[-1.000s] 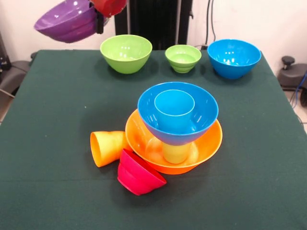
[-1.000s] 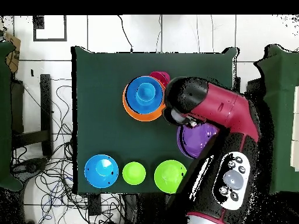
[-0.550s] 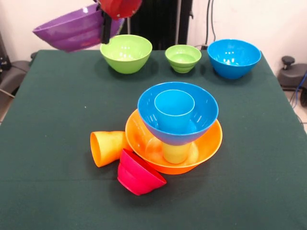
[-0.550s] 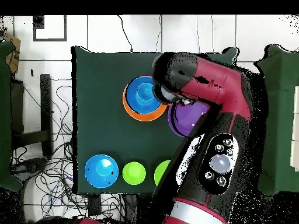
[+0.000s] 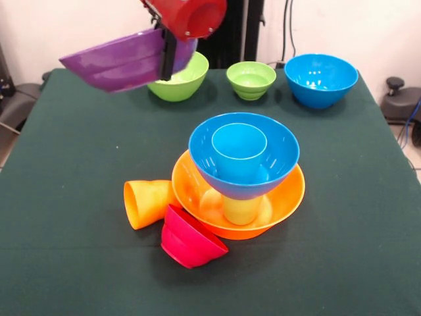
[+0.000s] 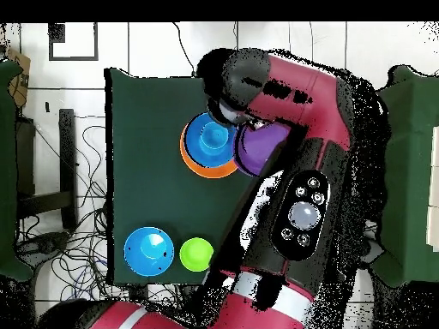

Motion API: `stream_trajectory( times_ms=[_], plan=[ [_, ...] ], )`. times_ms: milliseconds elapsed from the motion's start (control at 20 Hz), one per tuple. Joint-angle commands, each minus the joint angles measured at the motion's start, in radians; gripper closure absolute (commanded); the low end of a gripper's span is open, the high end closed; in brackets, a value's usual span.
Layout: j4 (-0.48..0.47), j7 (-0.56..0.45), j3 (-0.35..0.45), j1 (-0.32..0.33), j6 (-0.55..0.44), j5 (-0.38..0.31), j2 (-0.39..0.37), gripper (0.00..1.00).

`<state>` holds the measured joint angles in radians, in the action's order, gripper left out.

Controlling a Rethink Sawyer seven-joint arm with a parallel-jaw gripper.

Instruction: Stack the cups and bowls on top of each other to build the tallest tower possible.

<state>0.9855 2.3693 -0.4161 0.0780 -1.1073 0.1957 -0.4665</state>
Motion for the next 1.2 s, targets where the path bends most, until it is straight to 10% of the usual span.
stream_trajectory(
  times_ms=[50, 1200],
  plan=[
    [-0.119, 0.258, 0.057, -0.039, -0.185, 0.038, 0.099, 1.0],
    [-0.474, 0.389, -0.011, -0.057, -0.329, 0.149, 0.321, 1.0]
  ],
)
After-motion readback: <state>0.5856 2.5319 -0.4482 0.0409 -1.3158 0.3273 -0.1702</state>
